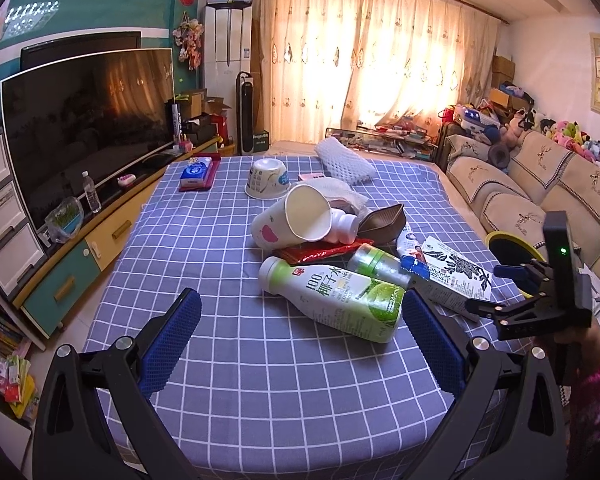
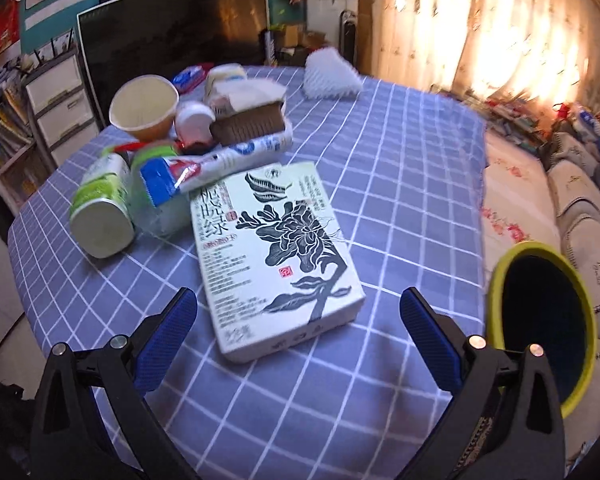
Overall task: Collect trash
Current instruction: 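Reach the right gripper to the white printed box and grasp it, then carry the box with the right gripper over the yellow bin and release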
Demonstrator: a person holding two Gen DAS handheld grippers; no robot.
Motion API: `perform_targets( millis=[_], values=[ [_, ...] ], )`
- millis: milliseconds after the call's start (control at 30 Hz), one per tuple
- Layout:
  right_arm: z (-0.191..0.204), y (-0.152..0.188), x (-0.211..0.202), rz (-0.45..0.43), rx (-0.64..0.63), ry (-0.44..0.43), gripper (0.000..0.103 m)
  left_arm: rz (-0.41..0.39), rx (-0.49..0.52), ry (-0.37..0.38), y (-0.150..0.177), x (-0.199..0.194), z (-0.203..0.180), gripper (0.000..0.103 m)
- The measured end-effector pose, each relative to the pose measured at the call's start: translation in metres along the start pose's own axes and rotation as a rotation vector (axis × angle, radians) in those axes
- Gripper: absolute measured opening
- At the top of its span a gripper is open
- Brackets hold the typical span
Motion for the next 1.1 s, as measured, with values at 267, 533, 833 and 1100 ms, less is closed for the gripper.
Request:
perform_targets(
  millis=[267,533,833,1100],
  values=[
    [0.011,-0.012,0.019,0.037,-0.059,-0.048,0.097,0.022,0.003,0.004,-0.001,0.013,-0.005,0.099],
    [0.014,0.003,0.008,0.040,-0.024,-0.074,0.078,0.031,-0.001,0.015,0.001,0.018,-0.006,0.099],
    [-0.013,0.036,-0.037,-0.017,0.085,-0.042,0.076,0.043,-0.008,0.035,0.004,0.022,-0.006,0.099],
    [-0.132,0.039,-0.065,-0.078,0.384,0.121,0.074,0.055,-0.005,0.046,0.008,0.026,-0.010,0.099]
  ],
)
Point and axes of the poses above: each gripper's, at about its wrist camera, not at the fingertips, and x roughly the way its jaws point, z to its left, y to its underside, the point moved 9 cm from there along x, roughly the way its jaws point, and after that the axes turned 12 degrees about z, right-handed, at the moved point
